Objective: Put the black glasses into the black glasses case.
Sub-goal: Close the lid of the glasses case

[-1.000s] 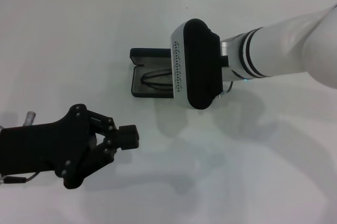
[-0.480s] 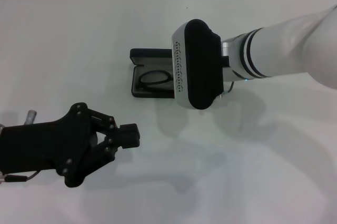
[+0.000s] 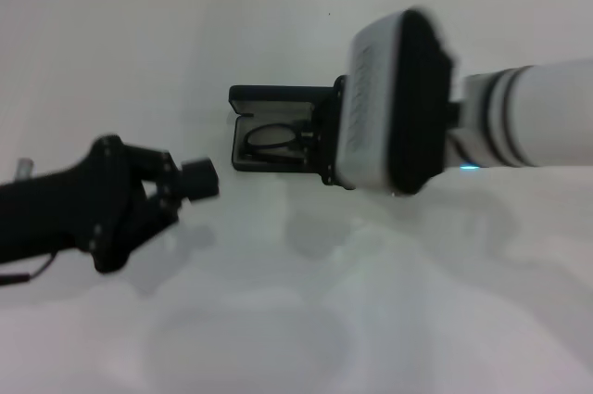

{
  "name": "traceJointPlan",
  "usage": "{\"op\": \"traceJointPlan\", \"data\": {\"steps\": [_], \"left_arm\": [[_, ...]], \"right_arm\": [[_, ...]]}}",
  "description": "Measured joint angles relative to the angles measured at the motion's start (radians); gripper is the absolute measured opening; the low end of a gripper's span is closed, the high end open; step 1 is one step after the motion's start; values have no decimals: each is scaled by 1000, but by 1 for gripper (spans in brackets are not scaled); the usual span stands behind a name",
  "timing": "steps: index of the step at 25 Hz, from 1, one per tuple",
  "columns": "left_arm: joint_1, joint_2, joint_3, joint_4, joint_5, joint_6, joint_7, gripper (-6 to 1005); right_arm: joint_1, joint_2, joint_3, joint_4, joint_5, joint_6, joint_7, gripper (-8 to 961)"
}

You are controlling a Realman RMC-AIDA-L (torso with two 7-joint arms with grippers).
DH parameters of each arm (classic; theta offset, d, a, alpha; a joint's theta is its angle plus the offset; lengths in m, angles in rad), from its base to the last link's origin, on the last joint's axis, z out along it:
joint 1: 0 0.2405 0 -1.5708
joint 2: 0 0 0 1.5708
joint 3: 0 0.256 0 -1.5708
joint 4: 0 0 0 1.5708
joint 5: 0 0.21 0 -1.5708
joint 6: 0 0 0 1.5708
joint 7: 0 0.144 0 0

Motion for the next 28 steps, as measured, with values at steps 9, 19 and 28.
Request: {"op": "traceJointPlan", "data": {"steps": [9, 19, 28], "left_arm": [[-48, 21, -72, 68, 4, -35, -85, 51], [-348, 24, -69, 93, 182, -321, -239, 59], [-477, -35, -68, 97, 486, -607, -330, 175]], "right_arm": [[-278, -11, 478, -120, 641, -398, -255, 174], [-300, -11, 1238, 417, 829, -1067, -549, 185], [-305, -9, 1324, 544, 782, -1117, -590, 195]]}}
